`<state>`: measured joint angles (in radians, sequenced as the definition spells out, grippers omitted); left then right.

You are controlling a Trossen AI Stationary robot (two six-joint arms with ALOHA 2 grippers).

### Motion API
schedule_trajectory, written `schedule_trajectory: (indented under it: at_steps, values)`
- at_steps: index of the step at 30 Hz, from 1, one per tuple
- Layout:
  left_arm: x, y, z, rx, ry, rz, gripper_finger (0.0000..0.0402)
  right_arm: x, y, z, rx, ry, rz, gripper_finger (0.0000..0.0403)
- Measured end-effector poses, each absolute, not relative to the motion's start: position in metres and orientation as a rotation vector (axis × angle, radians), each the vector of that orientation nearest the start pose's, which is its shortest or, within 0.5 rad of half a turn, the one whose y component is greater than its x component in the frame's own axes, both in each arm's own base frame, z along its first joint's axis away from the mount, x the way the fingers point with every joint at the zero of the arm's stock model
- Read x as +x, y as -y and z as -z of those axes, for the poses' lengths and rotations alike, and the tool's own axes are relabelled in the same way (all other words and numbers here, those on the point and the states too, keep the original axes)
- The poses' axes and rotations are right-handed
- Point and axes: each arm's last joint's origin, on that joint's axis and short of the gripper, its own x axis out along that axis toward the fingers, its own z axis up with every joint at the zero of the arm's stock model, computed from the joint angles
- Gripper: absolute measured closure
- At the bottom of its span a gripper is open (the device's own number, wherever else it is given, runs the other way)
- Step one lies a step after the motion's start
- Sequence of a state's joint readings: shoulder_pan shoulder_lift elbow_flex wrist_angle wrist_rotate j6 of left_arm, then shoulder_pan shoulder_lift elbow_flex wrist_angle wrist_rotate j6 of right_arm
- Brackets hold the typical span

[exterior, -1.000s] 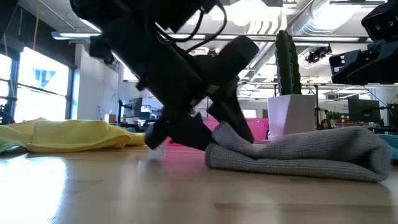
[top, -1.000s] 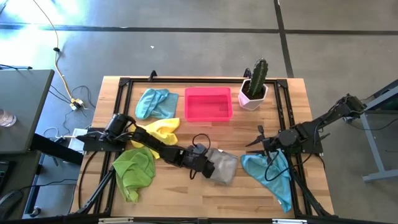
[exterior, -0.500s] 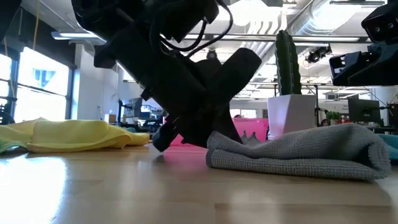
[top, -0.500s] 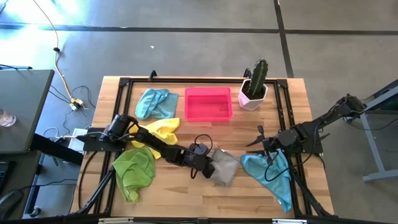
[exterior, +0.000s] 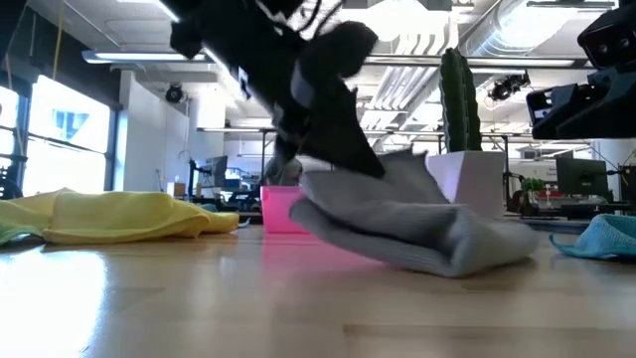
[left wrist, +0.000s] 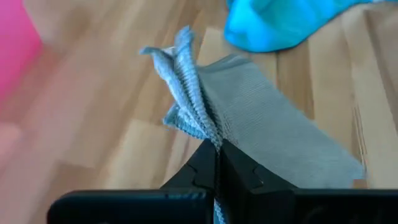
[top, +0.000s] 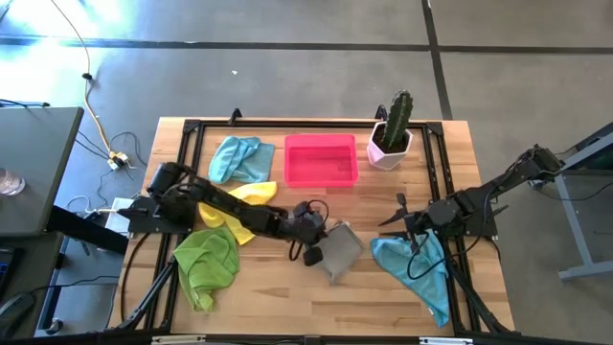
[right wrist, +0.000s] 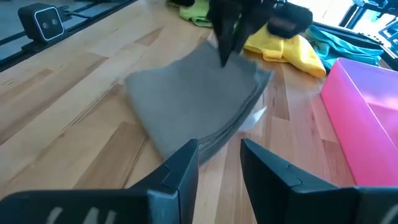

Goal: Fold microfiber towels
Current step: Put the gray microfiber cloth into the pink bin

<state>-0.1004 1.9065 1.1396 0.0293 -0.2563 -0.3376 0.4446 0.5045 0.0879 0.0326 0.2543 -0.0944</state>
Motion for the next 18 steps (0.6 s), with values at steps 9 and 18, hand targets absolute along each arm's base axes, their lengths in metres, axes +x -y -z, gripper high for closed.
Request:
schedule_trajectory:
  at_steps: [9, 18]
  values:
    - [0.394, -0.024, -0.198, 0.157, -0.761, -0.26, 0.0401, 0.117, -0.048, -0.151, -0.225, -0.353, -0.205, 0.0289]
    - [0.396, -0.081, -0.229, 0.524, -0.866, -0.235, 0.0401, 0.117, -0.047, -0.15, -0.228, -0.361, -0.205, 0.0289]
